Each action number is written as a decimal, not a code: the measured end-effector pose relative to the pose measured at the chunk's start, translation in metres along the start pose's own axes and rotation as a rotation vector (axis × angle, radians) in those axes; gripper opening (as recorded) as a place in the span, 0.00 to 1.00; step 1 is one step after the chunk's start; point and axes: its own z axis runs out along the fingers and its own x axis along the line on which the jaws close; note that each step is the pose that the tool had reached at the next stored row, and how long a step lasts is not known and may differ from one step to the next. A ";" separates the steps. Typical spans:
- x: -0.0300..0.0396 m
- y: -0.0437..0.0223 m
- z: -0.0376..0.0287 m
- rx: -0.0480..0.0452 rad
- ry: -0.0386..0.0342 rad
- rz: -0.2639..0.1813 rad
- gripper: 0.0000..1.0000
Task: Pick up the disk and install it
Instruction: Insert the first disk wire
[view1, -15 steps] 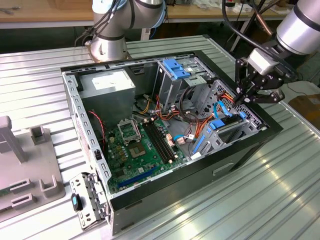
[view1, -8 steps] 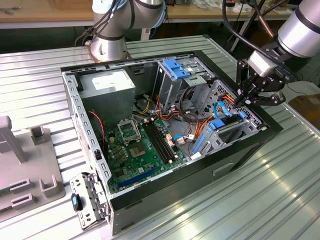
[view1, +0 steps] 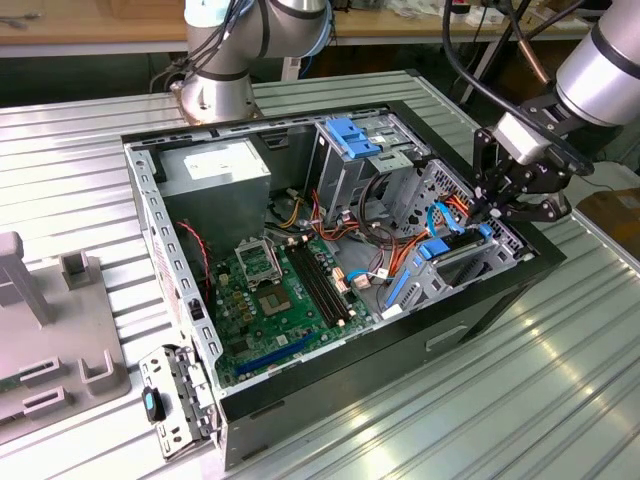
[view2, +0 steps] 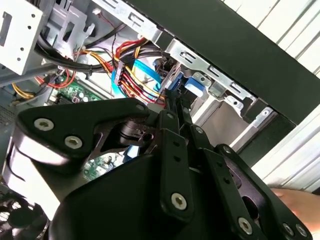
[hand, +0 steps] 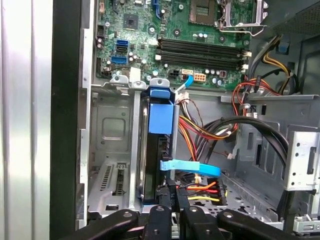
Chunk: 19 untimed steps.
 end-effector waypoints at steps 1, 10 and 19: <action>0.0000 0.0000 0.0000 0.0007 0.0004 0.005 0.16; 0.0045 0.0002 0.0003 0.0016 -0.0212 0.007 0.16; 0.0054 0.0005 0.0035 0.0016 -0.0211 0.007 0.16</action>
